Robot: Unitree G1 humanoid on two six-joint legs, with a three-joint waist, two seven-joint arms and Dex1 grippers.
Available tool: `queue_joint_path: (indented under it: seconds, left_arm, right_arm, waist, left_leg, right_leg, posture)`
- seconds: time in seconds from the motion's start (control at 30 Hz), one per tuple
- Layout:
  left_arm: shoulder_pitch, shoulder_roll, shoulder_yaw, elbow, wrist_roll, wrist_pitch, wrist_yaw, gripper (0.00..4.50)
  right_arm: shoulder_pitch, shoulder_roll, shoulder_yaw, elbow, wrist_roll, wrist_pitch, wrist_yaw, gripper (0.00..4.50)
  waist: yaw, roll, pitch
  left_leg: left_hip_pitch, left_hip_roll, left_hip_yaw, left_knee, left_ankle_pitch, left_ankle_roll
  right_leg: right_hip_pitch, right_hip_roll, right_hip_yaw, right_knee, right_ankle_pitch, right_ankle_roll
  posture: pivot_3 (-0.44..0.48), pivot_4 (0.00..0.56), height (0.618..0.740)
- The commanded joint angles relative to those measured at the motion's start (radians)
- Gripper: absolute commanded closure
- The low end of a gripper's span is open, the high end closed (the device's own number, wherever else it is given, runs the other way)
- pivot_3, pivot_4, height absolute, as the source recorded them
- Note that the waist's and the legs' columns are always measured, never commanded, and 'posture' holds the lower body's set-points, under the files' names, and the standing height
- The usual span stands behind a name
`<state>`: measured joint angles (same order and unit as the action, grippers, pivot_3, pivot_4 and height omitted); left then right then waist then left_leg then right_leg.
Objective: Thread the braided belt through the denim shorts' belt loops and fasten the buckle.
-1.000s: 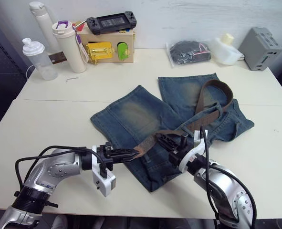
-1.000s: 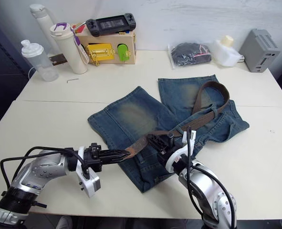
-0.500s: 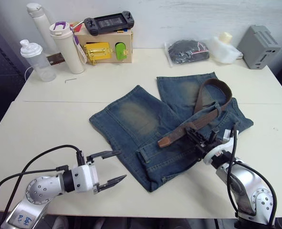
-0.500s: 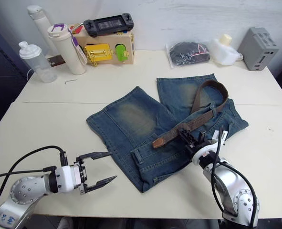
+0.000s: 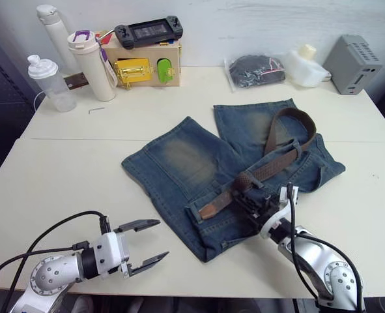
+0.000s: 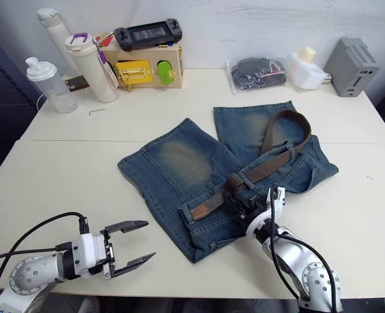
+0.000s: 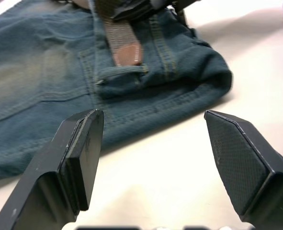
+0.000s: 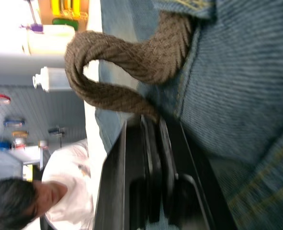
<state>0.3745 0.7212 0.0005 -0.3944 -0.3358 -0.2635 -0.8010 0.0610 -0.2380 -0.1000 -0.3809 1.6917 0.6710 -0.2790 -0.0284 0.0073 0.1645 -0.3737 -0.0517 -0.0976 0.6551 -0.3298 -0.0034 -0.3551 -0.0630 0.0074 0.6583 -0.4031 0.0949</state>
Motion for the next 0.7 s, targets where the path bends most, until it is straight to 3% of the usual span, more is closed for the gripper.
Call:
queue_joint_path:
  seconds: [0.03, 0.37, 0.7]
  left_arm:
    - [0.022, -0.018, 0.017, 0.066, 0.019, -0.084, -0.041, 0.79]
    - [-0.017, -0.054, 0.018, 0.188, 0.045, -0.199, -0.084, 0.79]
    - [-0.047, -0.043, 0.009, 0.102, 0.043, -0.117, -0.074, 0.79]
  right_arm:
    - [0.007, 0.029, 0.059, -0.024, -0.097, -0.001, 0.039, 4.50]
    - [-0.031, 0.028, 0.160, -0.072, -0.241, 0.061, 0.067, 4.50]
    - [-0.122, 0.052, 0.099, -0.122, -0.292, 0.018, 0.064, 4.50]
  waist:
    - [-0.002, 0.000, -0.001]
    - [-0.003, -0.002, -0.002]
    - [-0.001, -0.001, -0.001]
  left_leg:
    - [0.000, 0.000, 0.000, 0.000, 0.000, 0.000]
    - [0.003, 0.002, 0.001, -0.004, 0.001, -0.002]
    - [0.003, 0.002, 0.001, -0.004, 0.001, -0.003]
  right_leg:
    - [0.000, 0.000, 0.000, 0.000, 0.000, 0.000]
    - [0.000, 0.001, 0.000, 0.000, 0.000, 0.000]
    - [-0.001, 0.001, 0.000, 0.001, 0.000, 0.000]
  posture:
    - [0.000, 0.150, 0.740]
    - [0.000, 0.150, 0.740]
    - [0.000, 0.150, 0.740]
